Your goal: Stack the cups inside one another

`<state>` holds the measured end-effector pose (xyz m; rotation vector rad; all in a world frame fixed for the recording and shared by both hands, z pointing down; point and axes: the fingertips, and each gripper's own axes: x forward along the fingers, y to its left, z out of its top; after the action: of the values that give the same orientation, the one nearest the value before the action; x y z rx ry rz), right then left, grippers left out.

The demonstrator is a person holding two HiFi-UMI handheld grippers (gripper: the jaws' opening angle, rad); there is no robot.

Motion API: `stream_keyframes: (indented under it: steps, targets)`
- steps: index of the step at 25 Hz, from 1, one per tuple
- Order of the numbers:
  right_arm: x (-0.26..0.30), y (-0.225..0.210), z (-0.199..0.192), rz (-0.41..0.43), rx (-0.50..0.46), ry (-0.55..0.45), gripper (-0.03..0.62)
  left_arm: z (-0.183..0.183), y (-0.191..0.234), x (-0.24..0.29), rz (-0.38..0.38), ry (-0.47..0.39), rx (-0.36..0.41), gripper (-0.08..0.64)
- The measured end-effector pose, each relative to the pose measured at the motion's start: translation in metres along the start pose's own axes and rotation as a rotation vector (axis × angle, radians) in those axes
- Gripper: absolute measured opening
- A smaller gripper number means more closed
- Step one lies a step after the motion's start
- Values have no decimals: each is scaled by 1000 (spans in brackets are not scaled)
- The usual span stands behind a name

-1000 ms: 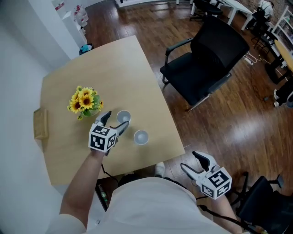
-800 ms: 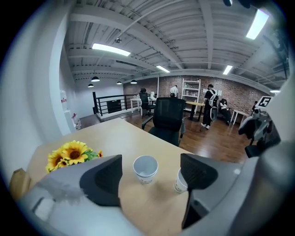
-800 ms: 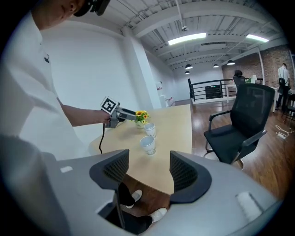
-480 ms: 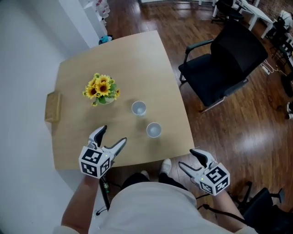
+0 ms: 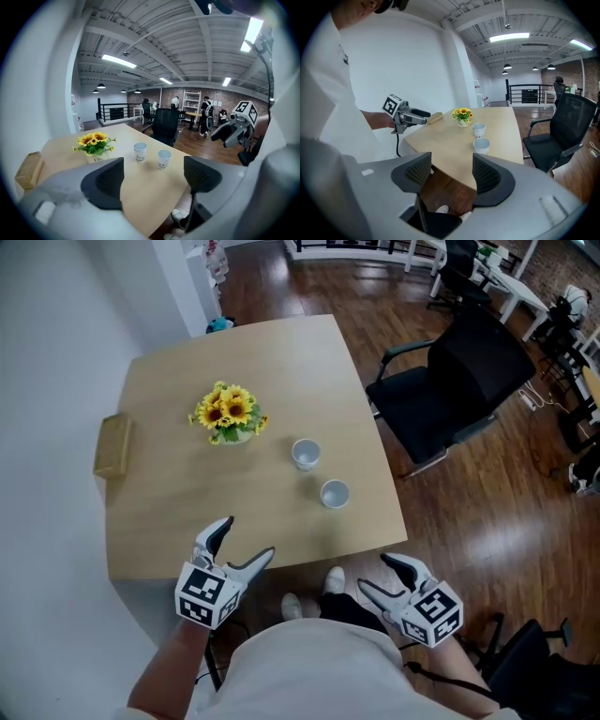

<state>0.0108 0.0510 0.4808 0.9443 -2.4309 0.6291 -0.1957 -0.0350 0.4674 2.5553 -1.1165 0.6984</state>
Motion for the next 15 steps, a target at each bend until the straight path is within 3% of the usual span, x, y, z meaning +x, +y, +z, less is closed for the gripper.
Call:
stream_keyframes:
  steps: [8, 12, 15]
  targets:
    - [-30, 30, -47, -94, 74, 48, 272, -26, -52, 59, -147, 15, 38, 445]
    - [-50, 3, -46, -122, 73, 23, 272, -17, -64, 120, -139, 36, 43, 449]
    - [-70, -27, -40, -132, 48, 20, 272, -18, -65, 170, -92, 104, 28, 453]
